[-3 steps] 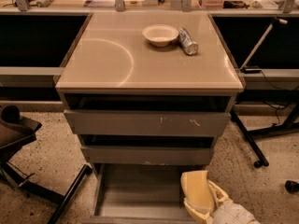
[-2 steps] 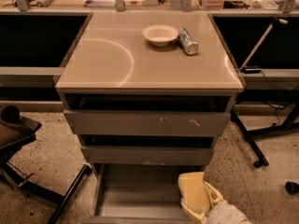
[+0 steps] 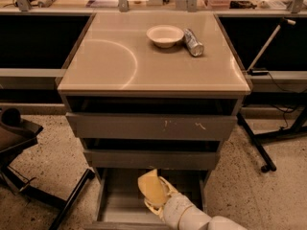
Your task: Place sponge into bottom drawer
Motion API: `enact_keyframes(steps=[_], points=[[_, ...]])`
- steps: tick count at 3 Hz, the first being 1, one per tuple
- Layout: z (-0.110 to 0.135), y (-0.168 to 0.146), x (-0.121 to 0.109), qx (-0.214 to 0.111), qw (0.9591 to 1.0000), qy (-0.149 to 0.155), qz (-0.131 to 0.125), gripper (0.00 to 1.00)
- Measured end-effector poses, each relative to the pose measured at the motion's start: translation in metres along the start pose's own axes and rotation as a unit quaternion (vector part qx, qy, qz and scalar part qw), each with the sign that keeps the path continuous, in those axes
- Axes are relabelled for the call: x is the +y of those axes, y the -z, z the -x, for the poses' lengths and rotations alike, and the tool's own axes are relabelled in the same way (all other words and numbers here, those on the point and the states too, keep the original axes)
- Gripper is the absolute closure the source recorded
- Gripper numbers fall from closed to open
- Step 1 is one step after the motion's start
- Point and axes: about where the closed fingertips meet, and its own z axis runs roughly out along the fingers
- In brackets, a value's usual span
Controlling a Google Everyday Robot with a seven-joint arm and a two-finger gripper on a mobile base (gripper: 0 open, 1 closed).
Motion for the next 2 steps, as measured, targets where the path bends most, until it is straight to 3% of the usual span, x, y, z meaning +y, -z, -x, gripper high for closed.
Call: enact_keyframes(steps=[1,2], points=[[-0.001,0.001,-0.001,0.001,1.0,-0.003,-0.001,1.0],[-0.042,-0.019,-0.007,0.026,0.9996,-0.011,-0.008,1.0]])
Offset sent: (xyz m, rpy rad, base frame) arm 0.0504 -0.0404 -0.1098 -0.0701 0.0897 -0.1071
